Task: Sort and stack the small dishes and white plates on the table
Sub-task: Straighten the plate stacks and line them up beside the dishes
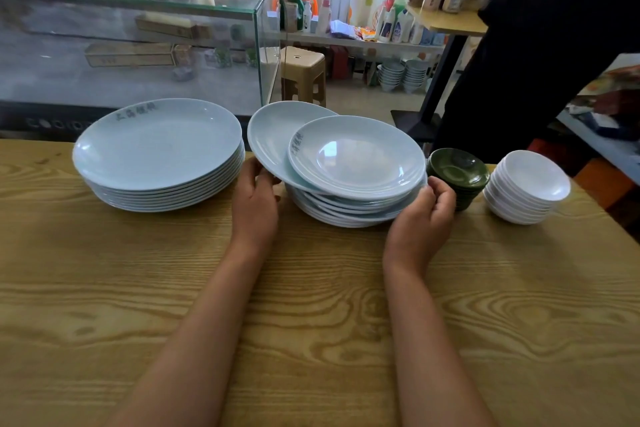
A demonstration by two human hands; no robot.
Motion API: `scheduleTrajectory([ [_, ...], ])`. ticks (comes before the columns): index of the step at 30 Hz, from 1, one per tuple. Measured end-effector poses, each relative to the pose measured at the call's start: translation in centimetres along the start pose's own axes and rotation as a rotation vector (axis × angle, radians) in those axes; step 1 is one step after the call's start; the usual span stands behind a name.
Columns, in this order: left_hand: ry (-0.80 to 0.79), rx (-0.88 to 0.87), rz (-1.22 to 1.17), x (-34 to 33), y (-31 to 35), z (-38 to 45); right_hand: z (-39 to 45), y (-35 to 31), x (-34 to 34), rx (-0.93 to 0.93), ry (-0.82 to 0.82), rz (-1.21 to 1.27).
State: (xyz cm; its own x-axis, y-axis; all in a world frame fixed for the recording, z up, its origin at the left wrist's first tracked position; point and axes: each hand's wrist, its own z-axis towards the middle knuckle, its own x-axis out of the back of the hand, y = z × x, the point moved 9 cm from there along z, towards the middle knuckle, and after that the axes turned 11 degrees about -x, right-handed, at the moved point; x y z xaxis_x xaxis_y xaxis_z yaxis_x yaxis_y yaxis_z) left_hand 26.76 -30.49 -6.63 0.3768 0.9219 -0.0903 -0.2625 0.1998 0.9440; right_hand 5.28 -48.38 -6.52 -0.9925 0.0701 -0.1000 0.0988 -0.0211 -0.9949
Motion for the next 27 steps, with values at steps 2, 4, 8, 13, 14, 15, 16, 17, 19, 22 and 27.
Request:
scheduleTrajectory([
  [2, 0.057, -0.006, -0.072, 0.7, 0.0, 0.1, -0.1, -0.2, 0.1, 0.013, 0.004, 0.008],
  [4, 0.05, -0.078, -0.049, 1.0, 0.5, 0.1, -0.1, -0.3, 0.1, 0.029, 0.008, 0.017],
  [8, -0.005, -0.153, 0.024, 0.3, 1.3, -0.2, -0.4, -0.7, -0.6, 0.067, -0.051, 0.025],
  [13, 0.037, -0.14, -0.005, 0.5, 1.5, -0.3, -0.5, -0.9, -0.9, 0.103, -0.099, 0.04],
  [14, 0.035, -0.144, -0.004, 0.4, 1.6, -0.4, -0.5, -1.0, -1.0, 0.108, -0.103, 0.033],
  [15, 0.036, -0.155, 0.022, 0.4, 1.7, -0.4, -0.6, -1.0, -1.0, 0.112, -0.105, 0.022],
  [16, 0.035, -0.17, 0.063, 0.4, 1.6, -0.3, -0.6, -1.1, -1.0, 0.115, -0.106, 0.011],
  [17, 0.032, -0.178, 0.097, 0.5, 1.5, -0.3, -0.7, -1.1, -1.0, 0.118, -0.107, 0.004],
  [19, 0.04, -0.177, 0.135, 0.7, 1.2, -0.2, -0.8, -1.3, -1.0, 0.126, -0.108, -0.006],
  [22, 0.04, -0.178, 0.144, 0.7, 1.2, -0.2, -0.8, -1.4, -0.9, 0.132, -0.095, -0.024],
  [27, -0.006, -0.196, 0.18, 0.1, 1.5, -0.4, -0.7, -1.3, -0.8, 0.118, -0.085, -0.045],
])
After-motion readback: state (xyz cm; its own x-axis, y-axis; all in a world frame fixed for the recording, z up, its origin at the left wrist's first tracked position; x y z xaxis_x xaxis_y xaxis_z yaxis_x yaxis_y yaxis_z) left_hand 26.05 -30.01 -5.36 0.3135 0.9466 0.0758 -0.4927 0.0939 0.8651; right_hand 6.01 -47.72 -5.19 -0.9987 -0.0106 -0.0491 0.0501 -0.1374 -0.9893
